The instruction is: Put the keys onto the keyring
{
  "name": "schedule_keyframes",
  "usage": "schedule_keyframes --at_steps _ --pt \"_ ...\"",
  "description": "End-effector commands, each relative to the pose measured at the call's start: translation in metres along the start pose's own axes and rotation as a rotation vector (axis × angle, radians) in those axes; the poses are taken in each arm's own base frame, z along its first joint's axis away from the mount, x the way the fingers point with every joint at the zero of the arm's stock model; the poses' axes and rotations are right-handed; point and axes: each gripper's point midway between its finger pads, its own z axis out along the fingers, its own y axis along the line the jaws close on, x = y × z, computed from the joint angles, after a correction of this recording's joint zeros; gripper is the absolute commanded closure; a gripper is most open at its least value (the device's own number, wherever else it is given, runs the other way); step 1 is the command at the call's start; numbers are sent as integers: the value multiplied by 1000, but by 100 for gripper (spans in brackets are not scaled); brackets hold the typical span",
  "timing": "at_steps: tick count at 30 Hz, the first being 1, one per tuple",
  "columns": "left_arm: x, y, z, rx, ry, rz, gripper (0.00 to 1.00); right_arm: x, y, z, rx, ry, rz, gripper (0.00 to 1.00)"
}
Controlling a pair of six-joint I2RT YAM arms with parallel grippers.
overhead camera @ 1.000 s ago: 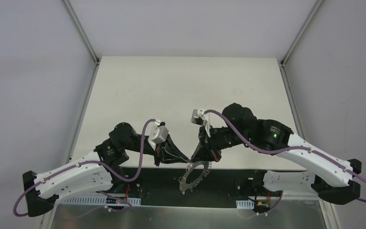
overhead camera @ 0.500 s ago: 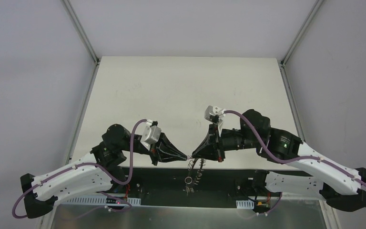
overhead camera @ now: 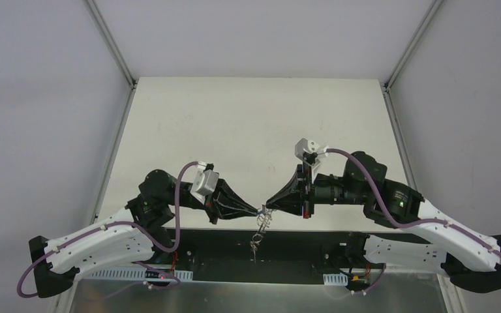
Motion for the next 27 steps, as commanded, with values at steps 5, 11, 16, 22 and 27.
schedule_keyframes --at_steps 5,11,16,22,27 --pt "1 -10 1 56 4 -6 100 -51 15 -4 -51 -233 -46 100" --pt "3 -8 3 57 10 -9 100 -64 19 -1 -96 -347 -68 100" --pt "4 -5 5 50 14 -6 100 -69 26 2 -141 -385 -76 100" --pt "1 -4 3 34 11 -2 100 -63 22 5 -117 -357 -81 100" --pt "-2 0 -4 -25 9 19 100 -56 8 5 -48 -344 -80 100"
